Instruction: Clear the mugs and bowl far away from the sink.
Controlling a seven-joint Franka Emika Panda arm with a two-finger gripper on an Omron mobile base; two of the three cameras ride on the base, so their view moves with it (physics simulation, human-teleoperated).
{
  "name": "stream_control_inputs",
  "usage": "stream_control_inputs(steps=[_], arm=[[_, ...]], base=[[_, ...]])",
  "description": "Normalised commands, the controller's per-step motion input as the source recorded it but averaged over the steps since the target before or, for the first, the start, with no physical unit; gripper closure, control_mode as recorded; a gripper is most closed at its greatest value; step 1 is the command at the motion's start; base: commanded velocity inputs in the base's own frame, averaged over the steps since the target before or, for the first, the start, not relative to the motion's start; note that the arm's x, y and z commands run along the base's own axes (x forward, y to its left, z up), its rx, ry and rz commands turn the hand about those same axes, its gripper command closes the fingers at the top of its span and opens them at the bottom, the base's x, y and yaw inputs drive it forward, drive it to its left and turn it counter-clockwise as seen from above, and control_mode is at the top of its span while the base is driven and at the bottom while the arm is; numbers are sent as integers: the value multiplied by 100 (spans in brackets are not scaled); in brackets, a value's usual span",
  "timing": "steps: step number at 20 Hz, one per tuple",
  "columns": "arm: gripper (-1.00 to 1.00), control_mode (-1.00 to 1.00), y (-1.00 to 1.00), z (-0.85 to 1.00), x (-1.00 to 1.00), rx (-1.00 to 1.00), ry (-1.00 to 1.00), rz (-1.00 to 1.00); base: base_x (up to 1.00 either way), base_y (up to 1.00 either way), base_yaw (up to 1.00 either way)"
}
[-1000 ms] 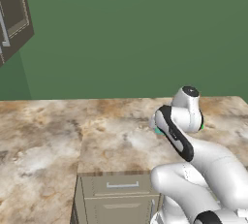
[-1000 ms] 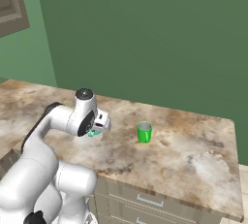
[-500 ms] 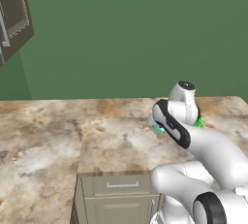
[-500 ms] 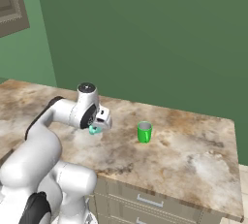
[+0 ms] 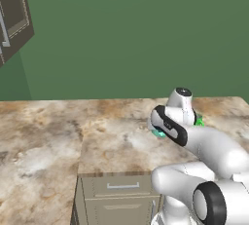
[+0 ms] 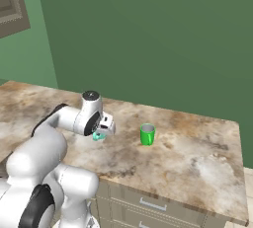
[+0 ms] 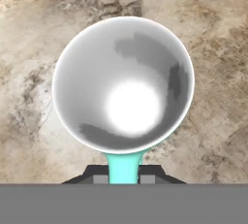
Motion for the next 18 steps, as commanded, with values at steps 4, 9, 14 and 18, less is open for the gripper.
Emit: stream_control_inputs(steps=[4, 9, 14, 18], arm=[[100, -100, 0, -36, 11, 0, 0, 0], [100, -100, 0, -36, 13, 0, 0, 0], [100, -100, 0, -32, 12, 0, 0, 0], [-100, -100, 0, -31, 13, 0, 0, 0]], base=[[0, 0, 0], [0, 0, 0], [0, 0, 0], [0, 0, 0]])
